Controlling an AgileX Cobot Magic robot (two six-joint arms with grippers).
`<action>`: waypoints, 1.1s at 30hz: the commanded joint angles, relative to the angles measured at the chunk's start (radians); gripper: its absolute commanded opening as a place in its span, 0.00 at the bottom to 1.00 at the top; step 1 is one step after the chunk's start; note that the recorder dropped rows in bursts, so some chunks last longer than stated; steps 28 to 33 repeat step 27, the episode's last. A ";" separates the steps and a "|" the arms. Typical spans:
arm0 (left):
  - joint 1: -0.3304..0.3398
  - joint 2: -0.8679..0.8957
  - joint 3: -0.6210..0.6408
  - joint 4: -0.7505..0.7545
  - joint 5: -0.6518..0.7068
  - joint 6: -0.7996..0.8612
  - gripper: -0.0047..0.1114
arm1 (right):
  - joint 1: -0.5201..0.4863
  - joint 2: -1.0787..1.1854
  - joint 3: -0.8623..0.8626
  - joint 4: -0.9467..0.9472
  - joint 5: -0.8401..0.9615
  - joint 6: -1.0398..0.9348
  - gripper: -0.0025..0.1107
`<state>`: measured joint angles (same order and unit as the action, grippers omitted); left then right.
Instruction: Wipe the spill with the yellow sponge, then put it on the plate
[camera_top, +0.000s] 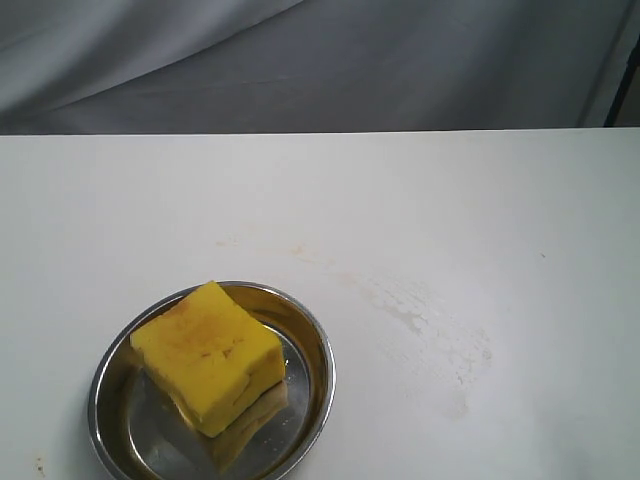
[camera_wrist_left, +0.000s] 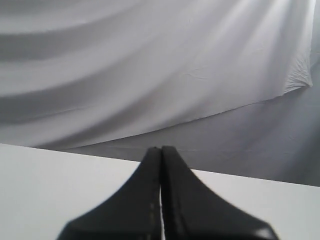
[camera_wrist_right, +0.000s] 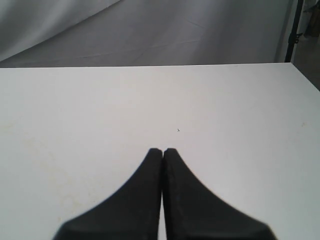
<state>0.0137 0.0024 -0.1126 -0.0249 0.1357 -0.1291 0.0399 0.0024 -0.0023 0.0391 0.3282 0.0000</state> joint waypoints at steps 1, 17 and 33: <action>-0.004 -0.002 0.113 0.025 -0.166 -0.020 0.04 | -0.002 -0.002 0.002 -0.004 -0.005 0.000 0.02; -0.004 -0.002 0.113 0.189 0.148 -0.027 0.04 | -0.002 -0.002 0.002 -0.004 -0.005 0.000 0.02; -0.004 -0.002 0.113 0.191 0.149 -0.027 0.04 | -0.002 -0.002 0.002 -0.004 -0.005 0.000 0.02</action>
